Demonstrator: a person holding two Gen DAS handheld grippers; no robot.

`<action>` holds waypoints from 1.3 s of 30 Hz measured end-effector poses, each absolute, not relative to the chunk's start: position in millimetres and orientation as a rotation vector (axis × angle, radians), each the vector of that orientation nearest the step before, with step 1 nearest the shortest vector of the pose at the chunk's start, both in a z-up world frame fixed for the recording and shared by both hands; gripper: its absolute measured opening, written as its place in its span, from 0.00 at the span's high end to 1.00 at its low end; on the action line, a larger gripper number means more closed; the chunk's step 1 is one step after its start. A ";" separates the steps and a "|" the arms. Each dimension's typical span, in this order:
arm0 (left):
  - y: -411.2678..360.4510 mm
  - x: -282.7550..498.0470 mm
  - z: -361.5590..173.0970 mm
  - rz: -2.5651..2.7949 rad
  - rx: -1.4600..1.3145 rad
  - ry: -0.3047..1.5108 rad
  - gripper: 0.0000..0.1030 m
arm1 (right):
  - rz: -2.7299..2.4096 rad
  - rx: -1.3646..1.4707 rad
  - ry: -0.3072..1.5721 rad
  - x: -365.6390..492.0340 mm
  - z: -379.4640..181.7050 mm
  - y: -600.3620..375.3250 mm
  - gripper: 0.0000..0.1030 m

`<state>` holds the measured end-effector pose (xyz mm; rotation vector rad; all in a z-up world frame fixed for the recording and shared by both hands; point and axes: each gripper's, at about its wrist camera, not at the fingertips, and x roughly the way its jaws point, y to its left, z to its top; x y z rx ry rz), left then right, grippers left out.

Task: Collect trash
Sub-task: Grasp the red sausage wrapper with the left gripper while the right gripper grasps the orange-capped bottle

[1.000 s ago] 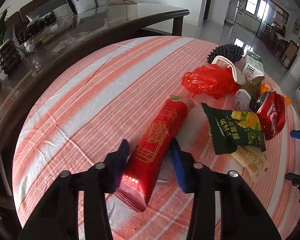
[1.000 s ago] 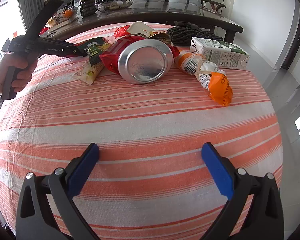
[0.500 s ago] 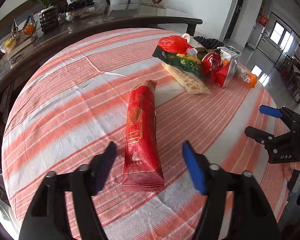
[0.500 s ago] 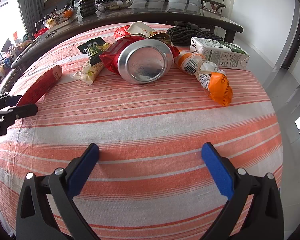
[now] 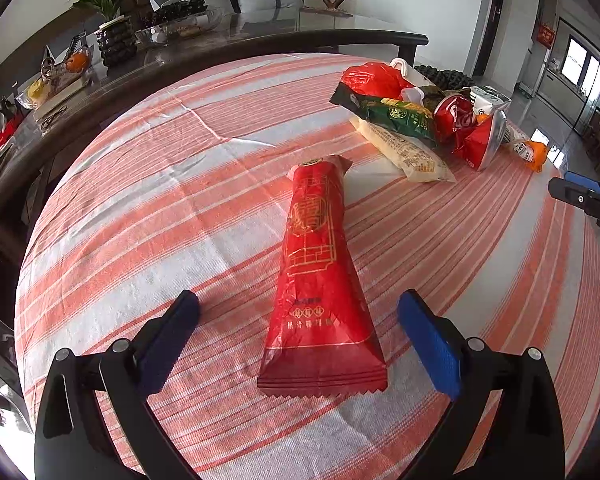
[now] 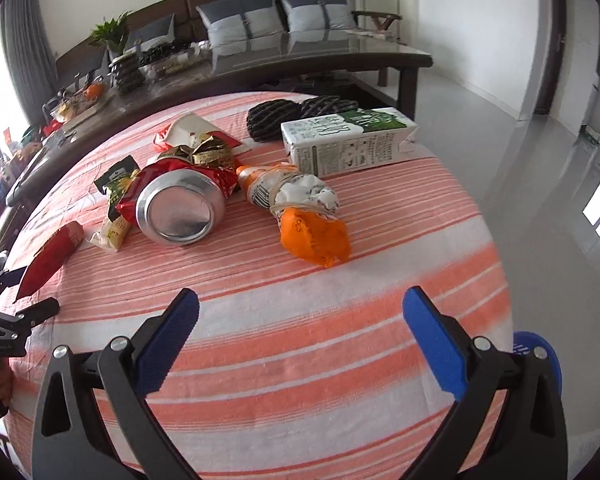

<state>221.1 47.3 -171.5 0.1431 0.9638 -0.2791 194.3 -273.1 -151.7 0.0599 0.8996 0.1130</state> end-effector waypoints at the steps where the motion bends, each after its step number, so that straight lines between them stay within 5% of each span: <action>1: 47.5 221.3 -171.5 -0.279 0.142 0.964 0.05 | 0.142 0.017 0.926 204.1 -153.7 -271.0 0.05; 7: 48.6 222.4 -171.8 -0.280 0.139 0.965 0.05 | 0.129 -0.126 0.946 249.9 -162.0 -267.5 0.06; 8: 48.8 222.6 -171.9 -0.281 0.138 0.965 0.04 | 0.150 -0.106 0.951 253.7 -163.8 -269.5 0.22; 9: 48.9 222.6 -171.9 -0.281 0.139 0.965 0.04 | 0.183 -0.093 0.958 254.8 -165.1 -269.8 0.49; 11: 49.0 222.6 -171.9 -0.281 0.138 0.965 0.04 | 0.207 -0.080 0.952 248.4 -162.0 -267.7 0.61; 23: 48.8 221.2 -171.8 -0.284 0.140 0.967 0.05 | 0.187 0.024 1.013 129.5 -156.3 -240.2 0.59; 25: 50.5 219.7 -170.1 -0.322 0.139 0.971 0.05 | 0.231 0.049 1.022 120.0 -150.9 -237.4 0.52; 27: 55.5 218.6 -166.3 -0.402 0.112 0.984 0.05 | 0.262 0.063 1.024 115.3 -141.5 -240.1 0.34; 39: 46.6 265.6 -156.1 -0.474 0.084 1.088 0.06 | 0.373 -0.215 1.125 171.2 -139.1 -216.2 0.30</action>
